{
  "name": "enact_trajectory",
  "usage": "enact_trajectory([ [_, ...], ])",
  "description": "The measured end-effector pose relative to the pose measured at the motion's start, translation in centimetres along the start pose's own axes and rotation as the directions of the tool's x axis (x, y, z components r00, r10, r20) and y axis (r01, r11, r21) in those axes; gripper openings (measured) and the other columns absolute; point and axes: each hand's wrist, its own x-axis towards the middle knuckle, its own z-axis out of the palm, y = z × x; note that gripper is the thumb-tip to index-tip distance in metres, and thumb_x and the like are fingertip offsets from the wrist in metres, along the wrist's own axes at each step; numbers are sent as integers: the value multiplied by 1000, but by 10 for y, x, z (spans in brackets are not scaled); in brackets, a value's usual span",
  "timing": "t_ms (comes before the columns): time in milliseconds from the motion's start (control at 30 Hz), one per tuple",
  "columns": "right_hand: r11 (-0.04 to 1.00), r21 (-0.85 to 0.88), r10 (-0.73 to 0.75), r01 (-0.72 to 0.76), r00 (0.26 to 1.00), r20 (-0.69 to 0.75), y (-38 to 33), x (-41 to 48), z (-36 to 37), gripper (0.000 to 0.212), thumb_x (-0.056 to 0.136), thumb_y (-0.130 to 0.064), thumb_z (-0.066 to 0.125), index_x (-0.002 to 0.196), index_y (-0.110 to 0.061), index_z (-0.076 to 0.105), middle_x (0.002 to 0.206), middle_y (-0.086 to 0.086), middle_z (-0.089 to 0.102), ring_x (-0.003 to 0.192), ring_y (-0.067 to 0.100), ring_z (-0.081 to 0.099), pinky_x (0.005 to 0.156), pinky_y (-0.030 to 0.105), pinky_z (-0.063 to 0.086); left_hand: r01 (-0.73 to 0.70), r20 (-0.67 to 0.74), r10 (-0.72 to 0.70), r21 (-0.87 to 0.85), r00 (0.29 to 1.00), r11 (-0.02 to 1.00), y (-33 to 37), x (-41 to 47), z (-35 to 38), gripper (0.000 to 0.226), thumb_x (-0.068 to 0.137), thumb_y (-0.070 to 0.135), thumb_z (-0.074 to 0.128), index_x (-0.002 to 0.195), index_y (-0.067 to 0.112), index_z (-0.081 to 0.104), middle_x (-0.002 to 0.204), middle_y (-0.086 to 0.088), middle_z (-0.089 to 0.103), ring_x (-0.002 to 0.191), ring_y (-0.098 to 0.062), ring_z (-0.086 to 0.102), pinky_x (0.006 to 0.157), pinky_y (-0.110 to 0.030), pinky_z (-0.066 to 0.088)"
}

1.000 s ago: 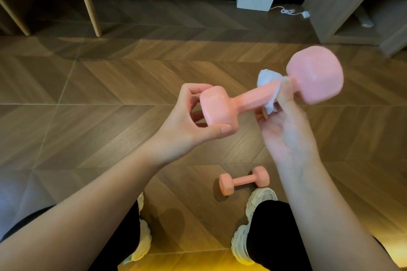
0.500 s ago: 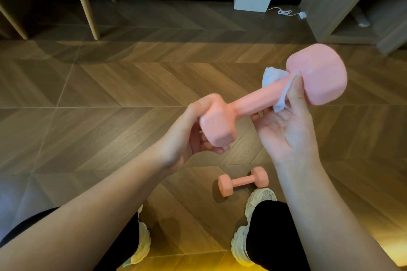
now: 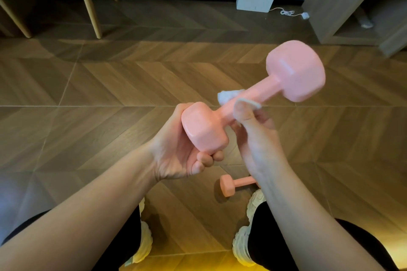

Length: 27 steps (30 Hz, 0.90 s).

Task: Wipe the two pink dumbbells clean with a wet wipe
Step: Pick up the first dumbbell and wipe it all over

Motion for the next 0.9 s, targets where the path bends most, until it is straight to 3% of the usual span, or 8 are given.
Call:
enact_trajectory([
  [100,997,-56,45,-47,999,-28,8,-4,6,13,68,-36,82,80,-35,80,86,-12,76,85,-1,66,82,20,48,-63,-32,65,56,997,996,2,1,1,71,88,67,32,84,6,70,71,-20,59,40,-20,55,36,-25,50],
  [233,986,-38,154,-160,978,-138,14,-2,8,36,55,-47,82,85,-26,79,84,-9,75,80,2,67,79,24,47,-247,-185,294,238,938,939,-3,9,-2,81,92,69,23,95,2,68,74,-22,55,43,-25,49,39,-25,43],
  [333,971,130,217,-199,965,-146,14,1,9,48,68,-41,74,102,-7,71,87,3,72,82,12,66,74,26,51,-344,-242,478,438,845,831,-8,15,0,74,84,65,40,112,0,62,84,-25,60,54,-28,59,48,-31,52],
  [433,958,211,223,-193,966,-129,7,6,3,53,77,-37,67,117,-2,68,100,8,70,93,15,65,84,26,53,-385,-267,641,614,720,689,-12,19,3,76,66,60,60,120,7,49,106,-19,61,78,-24,69,62,-39,60],
  [600,953,270,176,-140,978,-114,-9,9,-12,34,74,-37,72,100,-15,79,92,-2,73,82,9,65,88,28,50,-369,-15,855,898,519,240,-12,9,1,56,66,50,72,109,32,40,110,13,58,98,1,63,73,-17,53],
  [767,911,394,213,-123,958,-193,-21,14,-19,45,71,-33,75,112,-16,68,91,0,73,81,14,69,81,33,50,-321,287,881,932,375,-166,-12,8,-2,69,70,41,80,122,29,35,118,3,53,105,-12,58,82,-20,51],
  [833,888,447,231,-105,944,-237,-25,14,-19,58,68,-29,77,123,-17,64,95,3,73,86,17,69,82,36,51,-278,416,852,900,317,-336,-11,10,-6,70,71,34,82,125,18,40,121,1,47,106,-14,54,82,-21,48],
  [900,873,480,237,-85,935,-264,-28,14,-19,70,65,-29,80,131,-17,59,103,6,73,95,21,69,87,39,52,-231,479,829,875,289,-425,-9,11,-9,71,71,30,84,124,7,43,121,-2,45,108,-20,52,82,-21,46],
])
